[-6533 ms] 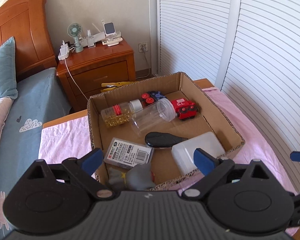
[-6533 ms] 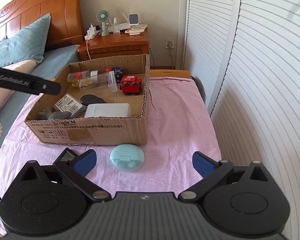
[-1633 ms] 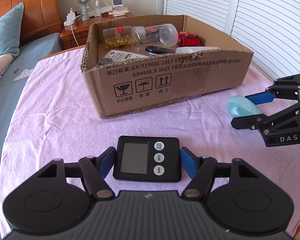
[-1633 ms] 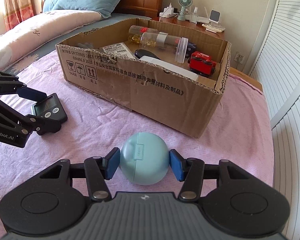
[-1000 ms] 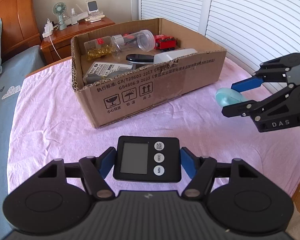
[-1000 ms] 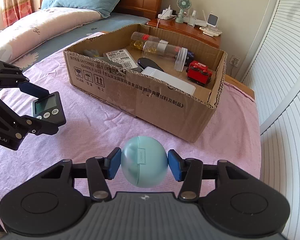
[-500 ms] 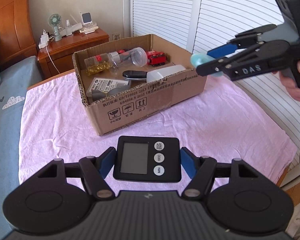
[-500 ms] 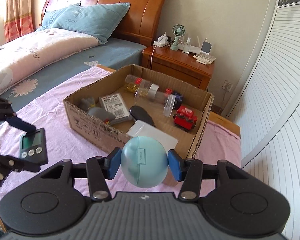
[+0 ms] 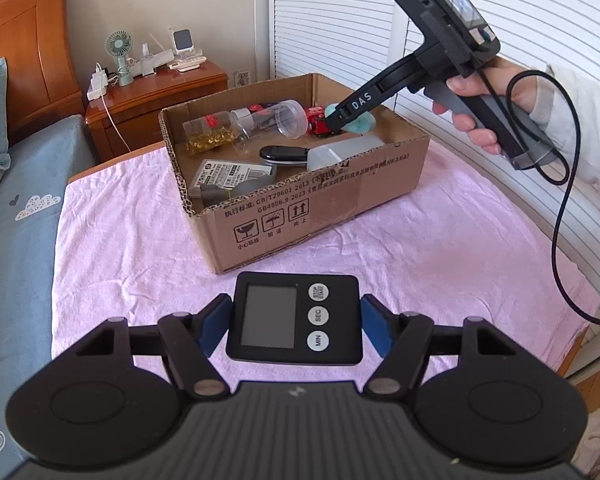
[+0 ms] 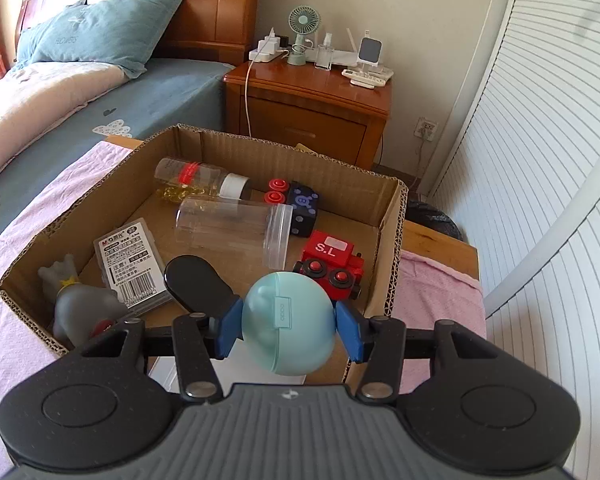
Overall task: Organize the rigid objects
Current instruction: 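Carry the teal case into the box and open the right tool while the left tool holds the timer, then lower the black timer into the box and open the left tool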
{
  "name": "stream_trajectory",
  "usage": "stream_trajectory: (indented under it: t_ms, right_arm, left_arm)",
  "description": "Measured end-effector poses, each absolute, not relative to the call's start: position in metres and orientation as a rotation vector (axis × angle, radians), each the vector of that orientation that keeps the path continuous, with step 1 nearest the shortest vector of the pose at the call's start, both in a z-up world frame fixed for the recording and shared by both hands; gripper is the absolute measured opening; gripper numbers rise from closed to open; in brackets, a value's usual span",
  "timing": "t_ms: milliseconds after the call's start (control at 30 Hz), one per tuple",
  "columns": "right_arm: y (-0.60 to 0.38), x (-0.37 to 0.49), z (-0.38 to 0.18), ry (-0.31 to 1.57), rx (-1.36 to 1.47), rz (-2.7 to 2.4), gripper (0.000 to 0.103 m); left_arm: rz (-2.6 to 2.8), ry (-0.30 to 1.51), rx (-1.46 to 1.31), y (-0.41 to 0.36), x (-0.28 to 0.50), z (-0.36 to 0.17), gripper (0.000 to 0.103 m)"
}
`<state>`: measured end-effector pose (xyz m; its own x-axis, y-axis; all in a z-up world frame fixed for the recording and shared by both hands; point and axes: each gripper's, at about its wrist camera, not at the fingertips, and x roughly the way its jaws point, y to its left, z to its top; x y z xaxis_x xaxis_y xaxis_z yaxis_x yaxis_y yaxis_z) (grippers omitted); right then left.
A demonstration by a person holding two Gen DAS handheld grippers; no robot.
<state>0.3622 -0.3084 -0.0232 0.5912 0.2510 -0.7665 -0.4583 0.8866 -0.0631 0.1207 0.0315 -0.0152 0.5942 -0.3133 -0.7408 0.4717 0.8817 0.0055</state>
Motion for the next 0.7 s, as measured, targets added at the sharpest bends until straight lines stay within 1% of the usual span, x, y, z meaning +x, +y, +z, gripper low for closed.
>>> stream_trajectory:
  t_ms: [67, 100, 133, 200, 233, 333, 500, 700]
  right_arm:
    - [-0.309, 0.363, -0.028, 0.853, -0.251, 0.421, 0.058]
    - [-0.309, 0.362, -0.028, 0.853, -0.241, 0.421, 0.068]
    - [-0.31, 0.361, -0.027, 0.85, -0.231, 0.422, 0.084]
    - [-0.314, 0.355, -0.022, 0.821, -0.203, 0.432, 0.101]
    - [-0.317, 0.352, -0.019, 0.808, -0.188, 0.439, 0.103]
    - [-0.323, 0.346, -0.01, 0.816, -0.147, 0.438, 0.103]
    - [-0.331, 0.329, -0.002, 0.854, -0.159, 0.364, 0.103]
    - [-0.341, 0.305, -0.005, 0.918, -0.135, 0.321, 0.103]
  left_arm:
    - [-0.458, 0.818, 0.212, 0.031, 0.122, -0.014, 0.069]
    - [-0.458, 0.817, 0.215, 0.031, 0.123, -0.013, 0.069]
    - [-0.458, 0.816, 0.216, 0.03, 0.124, -0.012, 0.069]
    - [-0.46, 0.813, 0.218, 0.029, 0.126, -0.01, 0.069]
    - [-0.46, 0.81, 0.22, 0.028, 0.127, -0.008, 0.069]
    - [-0.467, 0.797, 0.224, 0.024, 0.132, 0.0, 0.069]
    - [-0.469, 0.75, 0.237, 0.015, 0.15, 0.02, 0.069]
    - [-0.416, 0.723, 0.251, 0.001, 0.201, 0.03, 0.069]
